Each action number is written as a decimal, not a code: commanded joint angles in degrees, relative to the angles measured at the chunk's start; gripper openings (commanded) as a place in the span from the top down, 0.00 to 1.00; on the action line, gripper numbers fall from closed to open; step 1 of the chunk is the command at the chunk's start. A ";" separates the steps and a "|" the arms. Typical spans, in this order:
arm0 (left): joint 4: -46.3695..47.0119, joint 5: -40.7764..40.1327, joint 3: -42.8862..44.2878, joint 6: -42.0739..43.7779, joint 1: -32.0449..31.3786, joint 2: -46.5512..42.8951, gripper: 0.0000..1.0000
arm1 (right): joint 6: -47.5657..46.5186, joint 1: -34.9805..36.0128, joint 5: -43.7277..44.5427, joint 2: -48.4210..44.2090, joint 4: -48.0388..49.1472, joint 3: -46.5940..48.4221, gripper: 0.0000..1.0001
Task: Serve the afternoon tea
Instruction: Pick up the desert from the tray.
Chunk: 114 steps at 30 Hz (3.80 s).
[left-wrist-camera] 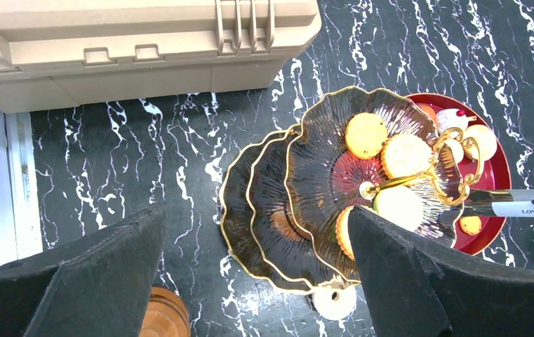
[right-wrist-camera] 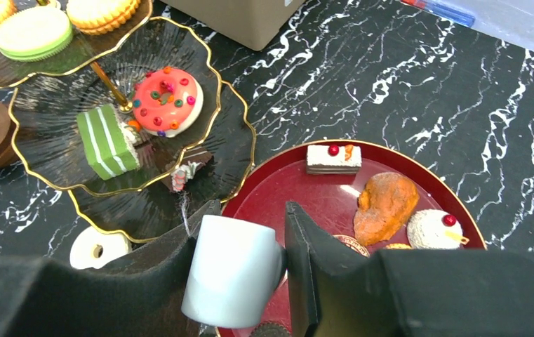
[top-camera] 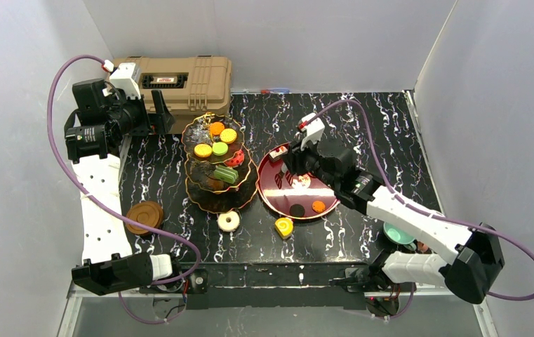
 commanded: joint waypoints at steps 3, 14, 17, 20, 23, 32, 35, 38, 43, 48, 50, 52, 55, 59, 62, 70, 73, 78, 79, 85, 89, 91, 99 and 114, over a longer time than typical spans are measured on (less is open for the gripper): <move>-0.33 1.86 1.24 -0.34 0.27 -0.74 0.01 | -1.78 0.14 2.87 -4.26 2.78 -1.73 0.80; -0.32 2.25 0.52 -0.40 0.31 -1.07 0.01 | -2.00 -1.04 6.15 4.49 12.43 1.22 0.68; -0.30 1.67 0.54 -0.11 0.26 -1.19 0.01 | -1.16 -1.79 8.21 9.72 17.52 2.85 0.70; -0.45 1.76 0.56 0.11 0.29 -1.22 0.01 | -0.47 -2.15 10.66 14.19 23.78 4.22 0.71; -0.50 1.77 0.05 0.42 0.27 -1.40 0.01 | -0.30 -2.15 12.36 17.83 26.41 6.93 0.71; -0.72 0.98 -0.42 1.69 0.33 -1.65 0.01 | -0.11 -2.15 12.02 22.51 27.22 14.34 0.73; -0.71 1.05 -0.91 1.78 0.28 -1.57 0.01 | -0.28 -2.15 12.73 23.46 28.05 15.41 0.74; -0.72 1.07 -1.07 1.80 0.33 -1.58 0.01 | -0.60 -2.15 12.80 25.69 26.87 17.36 0.74; -0.65 0.74 -0.98 1.97 0.33 -1.67 0.01 | -0.17 -2.64 12.67 28.35 27.34 17.64 0.74; -0.70 0.46 -1.09 2.28 0.27 -1.77 0.01 | 0.17 -3.22 12.84 28.29 26.57 15.97 0.75; -0.68 0.45 -0.90 2.25 0.33 -1.67 0.01 | 0.23 -3.68 12.58 27.84 25.86 15.35 0.76; -0.71 0.38 -0.64 2.20 0.25 -1.61 0.01 | 0.46 -4.24 12.01 27.36 25.14 14.61 0.76; -0.77 0.36 -0.54 2.17 0.31 -1.73 0.01 | 0.90 -5.23 11.00 26.85 23.44 13.28 0.77; -0.99 0.16 -0.25 2.34 0.32 -1.76 0.01 | 1.22 -6.30 10.32 24.84 22.52 10.31 0.78; -1.04 0.27 -0.04 2.29 0.33 -1.77 0.01 | 0.54 -6.87 10.15 23.03 20.97 9.15 0.79; -0.99 0.60 0.35 1.79 0.32 -1.58 0.01 | -2.03 -7.68 6.03 19.90 15.86 12.11 0.79; -1.00 0.57 0.47 1.80 0.30 -1.57 0.01 | -1.87 -7.78 2.56 20.53 13.82 14.10 0.77; -1.01 0.71 0.27 1.71 0.25 -1.51 0.01 | 1.54 -7.77 1.36 21.78 12.42 16.61 0.69; -1.00 0.71 0.24 1.72 0.28 -1.43 0.01 | 2.47 -7.78 1.80 21.83 12.27 17.19 0.68; -1.05 0.50 0.13 2.02 0.32 -1.57 0.01 | 5.16 -7.78 8.73 20.09 8.07 20.21 0.69; -1.04 0.57 -0.10 1.84 0.27 -1.42 0.01 | 6.53 -7.70 12.50 19.80 2.95 21.24 0.70; -0.88 0.95 -0.33 1.60 0.30 -1.38 0.01 | 7.21 -7.56 14.80 19.02 1.89 20.49 0.70; -0.63 1.13 -0.23 1.45 0.25 -1.21 0.01 | 9.22 -6.09 21.11 18.98 0.96 19.25 0.65; -0.45 0.80 -1.14 2.08 0.28 -1.56 0.01 | 12.37 -2.50 29.27 22.00 4.82 18.16 0.52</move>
